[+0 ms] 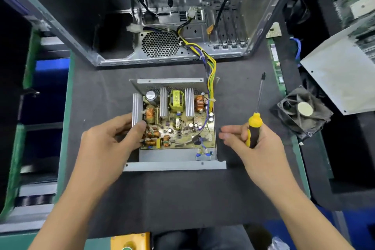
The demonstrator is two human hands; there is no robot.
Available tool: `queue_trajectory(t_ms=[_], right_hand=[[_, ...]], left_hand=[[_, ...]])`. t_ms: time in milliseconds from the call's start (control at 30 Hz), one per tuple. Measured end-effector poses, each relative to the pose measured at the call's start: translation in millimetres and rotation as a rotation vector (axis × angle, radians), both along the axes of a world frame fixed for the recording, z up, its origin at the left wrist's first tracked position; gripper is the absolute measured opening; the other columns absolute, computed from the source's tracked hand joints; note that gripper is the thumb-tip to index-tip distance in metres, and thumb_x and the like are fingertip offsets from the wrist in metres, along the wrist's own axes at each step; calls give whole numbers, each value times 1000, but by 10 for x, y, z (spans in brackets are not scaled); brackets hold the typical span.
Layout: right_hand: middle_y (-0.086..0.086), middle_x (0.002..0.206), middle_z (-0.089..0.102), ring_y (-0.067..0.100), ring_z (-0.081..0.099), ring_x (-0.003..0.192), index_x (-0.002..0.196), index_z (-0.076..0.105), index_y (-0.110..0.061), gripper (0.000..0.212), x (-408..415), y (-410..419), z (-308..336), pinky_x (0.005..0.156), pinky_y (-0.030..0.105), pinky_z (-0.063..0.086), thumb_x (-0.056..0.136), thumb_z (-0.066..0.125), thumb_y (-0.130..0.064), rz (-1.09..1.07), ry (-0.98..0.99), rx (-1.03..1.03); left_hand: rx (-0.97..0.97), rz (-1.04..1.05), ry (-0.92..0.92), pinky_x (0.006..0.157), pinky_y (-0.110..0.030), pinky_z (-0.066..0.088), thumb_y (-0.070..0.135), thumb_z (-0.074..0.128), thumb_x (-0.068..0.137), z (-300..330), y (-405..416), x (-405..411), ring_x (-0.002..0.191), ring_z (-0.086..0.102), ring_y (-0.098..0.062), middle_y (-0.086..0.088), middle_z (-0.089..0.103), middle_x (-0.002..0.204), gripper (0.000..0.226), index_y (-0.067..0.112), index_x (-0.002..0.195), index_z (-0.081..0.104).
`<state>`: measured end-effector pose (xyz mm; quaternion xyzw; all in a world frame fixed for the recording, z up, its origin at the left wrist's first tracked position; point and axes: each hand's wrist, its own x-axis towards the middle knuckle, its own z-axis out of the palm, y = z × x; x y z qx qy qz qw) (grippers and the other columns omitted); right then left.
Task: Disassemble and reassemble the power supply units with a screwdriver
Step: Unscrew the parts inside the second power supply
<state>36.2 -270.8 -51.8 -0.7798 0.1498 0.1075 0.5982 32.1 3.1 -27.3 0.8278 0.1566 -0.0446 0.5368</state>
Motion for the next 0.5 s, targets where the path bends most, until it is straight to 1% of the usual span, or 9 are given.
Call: queue_trajectory(t_ms=[33,100,167,200,267,333,400,433,500], right_hand=[[-7,95,76,19,72,94,69,41,-19,37,5,-1,-12,89,55,53,74,76,-29,16,-4,-19],[-7,94,76,16,72,92,69,41,-19,38,16,6,-21,87,55,54,78,78,-22,43,-7,-43],[-9,92,76,14,73,90,68,42,-21,39,35,18,-17,86,53,54,79,79,-18,62,-17,-72],[-10,92,76,13,73,89,67,43,-22,38,40,22,-11,85,51,55,78,79,-18,71,-20,-89],[-14,90,75,8,72,87,65,48,-25,36,56,37,16,83,43,56,75,82,-18,106,-36,-133],[-17,88,74,5,72,83,65,57,-35,33,61,55,42,76,26,57,71,85,-19,162,-49,-167],[-20,85,73,0,71,75,69,63,-43,31,68,87,75,64,9,50,67,87,-23,209,-54,-186],[-22,84,73,-1,70,72,73,64,-43,30,73,92,76,61,6,47,65,88,-27,225,-61,-208],[-25,84,72,-5,68,70,79,64,-42,27,81,72,51,64,5,47,62,85,-41,241,-91,-280]], left_hand=[[-55,-15,13,75,-18,58,44,59,90,6,19,-2,89,74,-6,17,76,97,18,51,98,74],[-189,-29,45,79,-23,59,44,49,95,8,75,-16,99,73,-11,8,77,104,31,38,105,78],[-255,44,56,77,-25,60,40,47,97,6,158,-40,100,73,-19,-1,77,105,36,23,107,77],[-252,109,47,73,-25,60,38,50,96,11,204,-59,97,74,-21,-3,77,102,33,21,105,76],[-184,220,8,65,-24,58,31,54,100,-3,330,-124,86,74,-20,-4,77,94,25,26,94,78],[-97,255,-24,60,-22,55,22,55,102,-23,471,-227,75,71,-17,-3,76,88,28,31,89,78],[-28,269,-52,59,-19,53,18,56,102,-21,598,-322,69,67,-14,0,75,84,29,33,89,76],[-10,281,-62,58,-18,52,18,56,101,-27,651,-363,67,66,-12,2,74,82,29,34,88,76],[42,297,-81,58,-16,50,20,57,100,-49,737,-427,65,65,-11,4,74,80,26,34,86,75]])
